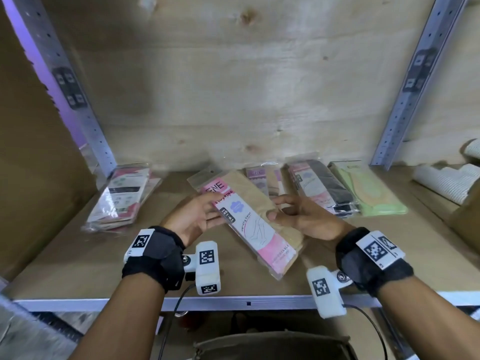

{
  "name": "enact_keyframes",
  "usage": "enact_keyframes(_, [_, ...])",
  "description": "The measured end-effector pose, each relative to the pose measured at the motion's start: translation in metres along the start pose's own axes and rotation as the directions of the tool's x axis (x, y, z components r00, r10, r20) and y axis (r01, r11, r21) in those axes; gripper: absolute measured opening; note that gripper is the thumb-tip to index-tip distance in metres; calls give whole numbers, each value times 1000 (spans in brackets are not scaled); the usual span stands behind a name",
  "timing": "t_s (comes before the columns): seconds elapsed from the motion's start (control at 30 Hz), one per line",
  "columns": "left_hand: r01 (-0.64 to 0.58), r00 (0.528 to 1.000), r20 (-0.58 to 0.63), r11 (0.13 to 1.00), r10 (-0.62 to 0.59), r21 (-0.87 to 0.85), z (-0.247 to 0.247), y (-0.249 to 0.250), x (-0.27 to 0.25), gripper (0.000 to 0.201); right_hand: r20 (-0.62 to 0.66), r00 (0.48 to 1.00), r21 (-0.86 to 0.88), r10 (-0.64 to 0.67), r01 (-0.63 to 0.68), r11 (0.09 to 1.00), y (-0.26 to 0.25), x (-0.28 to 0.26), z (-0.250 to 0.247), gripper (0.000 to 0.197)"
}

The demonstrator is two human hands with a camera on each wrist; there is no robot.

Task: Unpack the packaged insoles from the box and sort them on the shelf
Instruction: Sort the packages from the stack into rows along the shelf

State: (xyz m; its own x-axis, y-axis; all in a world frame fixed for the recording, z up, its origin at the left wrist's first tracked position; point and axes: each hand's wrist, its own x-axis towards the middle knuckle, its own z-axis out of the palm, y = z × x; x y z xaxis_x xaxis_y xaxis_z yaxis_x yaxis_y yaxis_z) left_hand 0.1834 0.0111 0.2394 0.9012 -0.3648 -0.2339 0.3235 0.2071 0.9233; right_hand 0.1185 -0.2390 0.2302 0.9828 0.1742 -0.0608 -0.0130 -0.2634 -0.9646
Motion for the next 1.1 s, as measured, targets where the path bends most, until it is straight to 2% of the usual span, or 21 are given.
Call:
enact_keyframes(0.1, [-57, 981, -178, 992, 76, 109, -3, -5, 5, 26, 38, 999, 12, -12, 11, 1000, 5, 2, -2, 29])
enact_keyframes(0.17, [-117, 948, -275, 979, 160, 167, -9, -4, 7, 28, 51, 999, -29, -14, 16, 999, 8, 3, -2, 31])
enact_keyframes(0.2, [-142, 929, -299, 957, 217, 251, -12, -2, 7, 28, 60, 998, -42, -11, 13, 999, 9, 2, -2, 31])
enact_keyframes(0.27, [-169, 897, -285, 857, 339, 487, -18, 2, 4, 23, 87, 996, -40, -3, 6, 999, 10, 0, -3, 32])
enact_keyframes(0.33, [-180, 891, -225, 763, 394, 621, -20, 5, 2, 15, 111, 994, -36, 2, 2, 999, 11, -2, -5, 32])
enact_keyframes(0.43, [-153, 911, -189, 726, 367, 670, -17, 9, -1, 14, 136, 991, -36, 6, -1, 999, 11, -3, -7, 34])
enact_keyframes(0.57, [-167, 889, -172, 651, 424, 740, -14, 9, -6, 35, 165, 986, -12, -9, 11, 1000, 10, -2, -6, 37])
enact_keyframes(0.63, [-138, 880, -176, 591, 442, 795, -18, 10, -7, 48, 184, 983, -22, -9, 13, 1000, 9, -2, -6, 37])
enact_keyframes(0.73, [-92, 887, -179, 543, 426, 835, -26, 11, -8, 54, 211, 978, -24, 0, 5, 1000, 9, -1, -2, 40])
enact_keyframes(0.8, [-80, 907, -179, 576, 380, 814, -30, 11, -7, 53, 213, 977, -35, 2, 6, 999, 9, 0, 1, 40])
enact_keyframes(0.9, [-70, 944, -203, 761, 259, 645, -35, 11, -7, 51, 215, 977, -63, -4, 18, 998, 9, 2, 4, 29])
enact_keyframes(0.97, [-44, 961, -213, 854, 178, 518, -37, 13, -9, 44, 220, 976, -57, -6, 19, 998, 11, 6, 7, 29])
enact_keyframes(1.1, [-39, 978, -179, 941, 104, 337, -43, 14, -10, 47, 227, 974, -26, -15, 21, 999, 12, 14, 14, 27])
